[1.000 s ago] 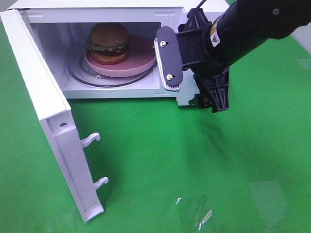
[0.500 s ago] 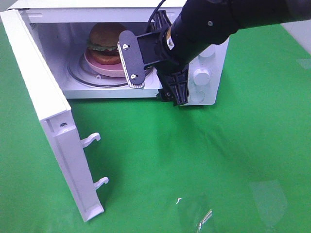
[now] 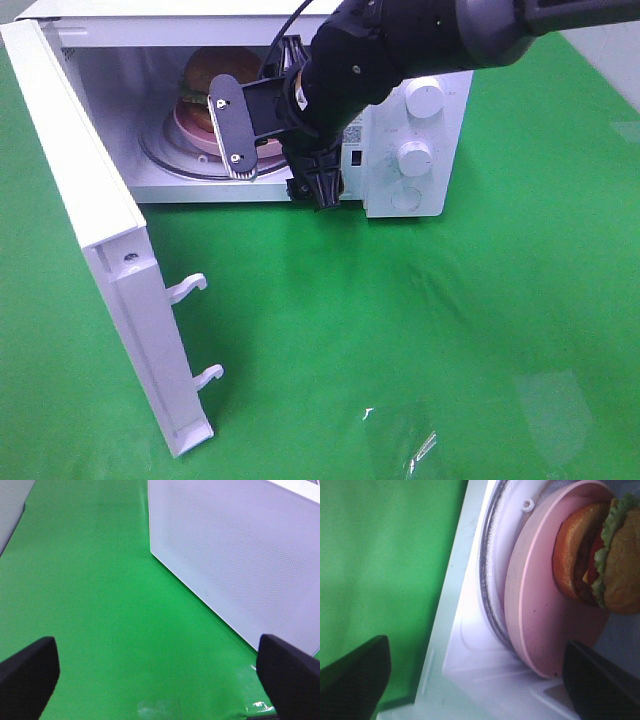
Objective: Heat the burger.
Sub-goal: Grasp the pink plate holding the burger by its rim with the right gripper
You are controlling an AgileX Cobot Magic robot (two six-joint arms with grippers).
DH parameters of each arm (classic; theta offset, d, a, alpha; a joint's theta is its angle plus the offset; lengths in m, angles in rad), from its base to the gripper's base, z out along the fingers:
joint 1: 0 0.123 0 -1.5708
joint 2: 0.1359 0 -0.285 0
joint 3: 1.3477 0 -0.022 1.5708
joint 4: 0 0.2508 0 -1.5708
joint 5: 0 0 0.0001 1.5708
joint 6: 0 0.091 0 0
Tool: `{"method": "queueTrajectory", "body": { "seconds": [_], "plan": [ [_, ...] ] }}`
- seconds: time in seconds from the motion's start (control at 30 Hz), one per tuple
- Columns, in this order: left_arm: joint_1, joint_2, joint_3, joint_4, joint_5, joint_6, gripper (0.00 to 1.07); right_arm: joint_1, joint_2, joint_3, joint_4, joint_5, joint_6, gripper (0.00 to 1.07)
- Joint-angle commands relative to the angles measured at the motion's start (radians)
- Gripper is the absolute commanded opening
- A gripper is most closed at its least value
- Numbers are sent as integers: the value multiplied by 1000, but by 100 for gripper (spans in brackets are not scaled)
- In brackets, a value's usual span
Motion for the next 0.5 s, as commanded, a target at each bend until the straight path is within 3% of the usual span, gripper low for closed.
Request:
{"method": "queueTrajectory", "body": {
  "seconds": [0.03,0.5],
  "plan": [
    [2,-18,1,-1,-12,-3,100,1,28,-35,-3,-12,12,88],
    [2,-18,1,-1,-12,-3,100,-20,168,-176,5,-33,22,85]
  ]
}}
